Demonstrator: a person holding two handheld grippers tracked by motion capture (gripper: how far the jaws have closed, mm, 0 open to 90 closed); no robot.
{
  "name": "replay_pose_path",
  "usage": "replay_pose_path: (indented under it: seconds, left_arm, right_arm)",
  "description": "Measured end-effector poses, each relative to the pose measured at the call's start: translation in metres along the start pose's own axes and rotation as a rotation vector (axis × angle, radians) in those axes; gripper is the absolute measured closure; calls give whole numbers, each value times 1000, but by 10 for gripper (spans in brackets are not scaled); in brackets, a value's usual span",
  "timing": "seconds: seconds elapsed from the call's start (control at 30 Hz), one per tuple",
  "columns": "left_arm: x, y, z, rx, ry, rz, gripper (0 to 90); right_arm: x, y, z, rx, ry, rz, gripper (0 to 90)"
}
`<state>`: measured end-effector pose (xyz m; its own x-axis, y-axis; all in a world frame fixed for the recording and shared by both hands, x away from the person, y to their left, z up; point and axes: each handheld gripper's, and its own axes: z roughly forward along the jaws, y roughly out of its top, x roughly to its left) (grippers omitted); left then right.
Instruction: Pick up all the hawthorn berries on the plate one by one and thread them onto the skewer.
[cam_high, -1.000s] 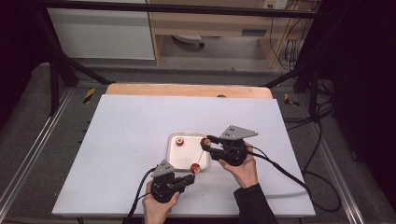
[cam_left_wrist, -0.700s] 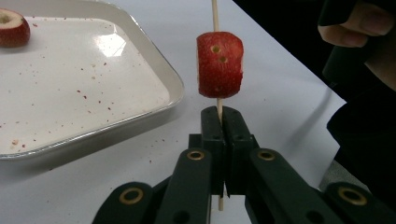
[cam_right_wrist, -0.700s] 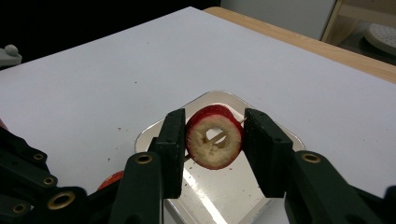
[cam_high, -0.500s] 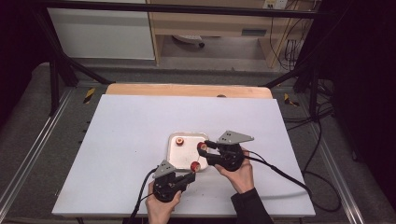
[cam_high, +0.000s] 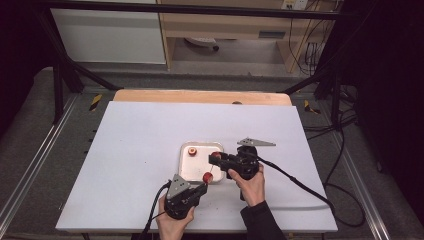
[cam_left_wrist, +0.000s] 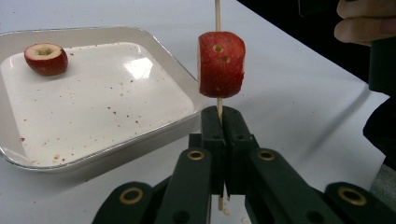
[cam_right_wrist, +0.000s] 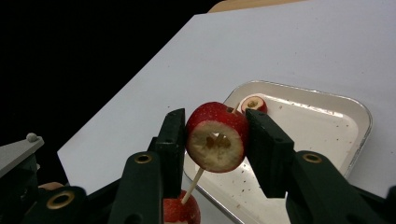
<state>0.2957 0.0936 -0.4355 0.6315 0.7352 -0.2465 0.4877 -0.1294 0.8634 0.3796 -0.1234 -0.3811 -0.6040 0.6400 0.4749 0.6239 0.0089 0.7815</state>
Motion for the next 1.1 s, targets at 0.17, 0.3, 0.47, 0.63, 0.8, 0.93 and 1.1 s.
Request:
replay_pose_path:
  seconds: [0.17,0.3,0.47,0.63,0.8,0.93,1.1]
  left_arm:
    - [1,0,0,-10,-1,-4,886]
    - [3,2,1,-3,13,-2,886]
    - [7,1,1,-1,5,-9,886]
    - [12,1,-4,-13,-1,-3,886]
    - [23,1,-13,3,23,25,885]
    - [34,-1,-21,22,45,33,885]
    - [50,-2,-32,49,61,28,884]
  right_arm:
    - [1,-3,1,13,7,15,609]
    - [3,-15,10,55,37,23,609]
    - [5,-19,14,54,34,26,608]
    - [5,-17,9,21,30,-25,442]
    - [3,-10,-1,-15,-28,-101,244]
    - [-3,-5,-1,10,-57,-158,155]
    - [-13,1,7,95,-97,-212,125]
